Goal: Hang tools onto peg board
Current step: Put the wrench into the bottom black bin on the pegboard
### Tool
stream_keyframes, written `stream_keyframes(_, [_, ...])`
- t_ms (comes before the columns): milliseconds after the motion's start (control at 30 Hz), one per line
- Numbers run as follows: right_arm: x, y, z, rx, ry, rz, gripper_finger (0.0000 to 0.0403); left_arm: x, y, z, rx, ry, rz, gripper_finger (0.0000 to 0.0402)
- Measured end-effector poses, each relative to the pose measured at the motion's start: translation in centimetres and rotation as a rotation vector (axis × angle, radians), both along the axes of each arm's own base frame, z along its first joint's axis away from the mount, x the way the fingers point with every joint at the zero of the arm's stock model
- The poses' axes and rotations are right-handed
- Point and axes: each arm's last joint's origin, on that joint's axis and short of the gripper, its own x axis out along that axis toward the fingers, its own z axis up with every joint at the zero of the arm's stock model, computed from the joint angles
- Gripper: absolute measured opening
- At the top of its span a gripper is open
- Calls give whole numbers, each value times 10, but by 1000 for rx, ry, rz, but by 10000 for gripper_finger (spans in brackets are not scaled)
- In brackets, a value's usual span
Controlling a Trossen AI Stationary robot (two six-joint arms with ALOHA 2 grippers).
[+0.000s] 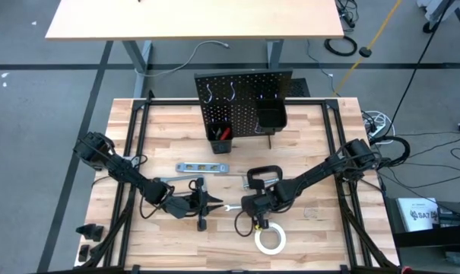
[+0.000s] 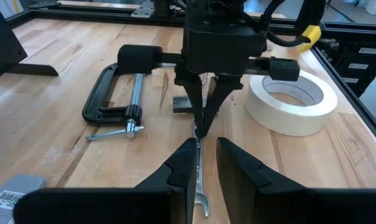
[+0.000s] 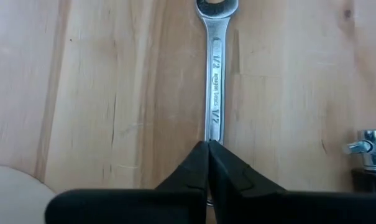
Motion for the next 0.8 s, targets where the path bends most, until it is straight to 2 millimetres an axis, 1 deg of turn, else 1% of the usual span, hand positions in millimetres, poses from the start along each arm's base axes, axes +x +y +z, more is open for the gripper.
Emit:
stream_keyframes(267, [12, 8, 26, 1, -50, 40, 1, 0, 0, 0, 1, 2, 0, 66])
stream_keyframes(433, [4, 9, 24, -15, 20, 43, 1, -1, -1, 0, -4, 3, -2, 66])
stream_keyframes(533, [-3, 10, 22, -28, 87, 25, 1, -1, -1, -2, -48, 17, 18, 66])
stream_keyframes(700, [-1, 11, 23, -21, 63, 32, 1, 2, 4, -6, -96, 120, 63, 66])
stream_keyframes(800, [-1, 11, 24, -22, 62, 34, 1, 3, 4, -5, -109, 129, 53, 66])
